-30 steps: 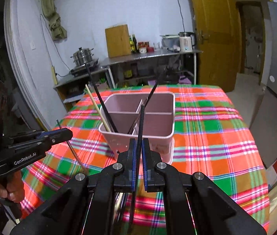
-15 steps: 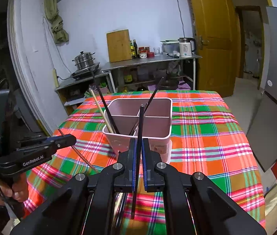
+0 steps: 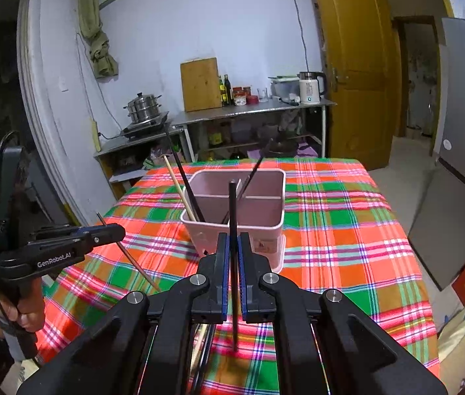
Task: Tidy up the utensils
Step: 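Raise both tools and hold the chopsticks upright above the basket opening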
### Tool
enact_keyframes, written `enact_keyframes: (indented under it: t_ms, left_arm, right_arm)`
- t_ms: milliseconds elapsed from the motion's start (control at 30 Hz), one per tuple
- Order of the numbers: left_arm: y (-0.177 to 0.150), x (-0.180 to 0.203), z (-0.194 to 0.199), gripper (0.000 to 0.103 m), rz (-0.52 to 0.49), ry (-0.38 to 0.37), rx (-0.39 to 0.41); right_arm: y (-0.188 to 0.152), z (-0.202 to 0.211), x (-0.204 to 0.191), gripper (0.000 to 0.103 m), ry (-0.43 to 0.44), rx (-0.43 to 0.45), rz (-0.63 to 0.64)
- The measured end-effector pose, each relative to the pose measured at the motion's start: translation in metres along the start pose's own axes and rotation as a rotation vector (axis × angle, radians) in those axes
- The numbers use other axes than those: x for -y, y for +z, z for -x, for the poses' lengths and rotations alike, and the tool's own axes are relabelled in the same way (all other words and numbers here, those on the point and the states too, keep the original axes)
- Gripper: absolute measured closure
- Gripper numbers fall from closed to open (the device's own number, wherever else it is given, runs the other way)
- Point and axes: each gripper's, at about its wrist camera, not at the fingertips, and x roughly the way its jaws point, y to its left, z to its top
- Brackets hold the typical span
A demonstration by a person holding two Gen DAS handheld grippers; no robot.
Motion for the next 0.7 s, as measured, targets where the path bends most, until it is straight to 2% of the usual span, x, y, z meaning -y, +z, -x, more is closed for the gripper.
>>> enact_keyframes:
  t_ms: [433, 700]
  left_arm:
    - [0.031, -0.002, 0.023, 0.099, 0.017, -0.03, 0.056]
    - [0.064, 0.0, 0.028, 0.099, 0.029, -0.055, 0.108]
  right_arm:
    - [0.023, 0.001, -0.006, 0.098, 0.021, 0.056, -0.004]
    - [0.055, -0.003, -0.009, 0.098, 0.033, 0.119, -0.017]
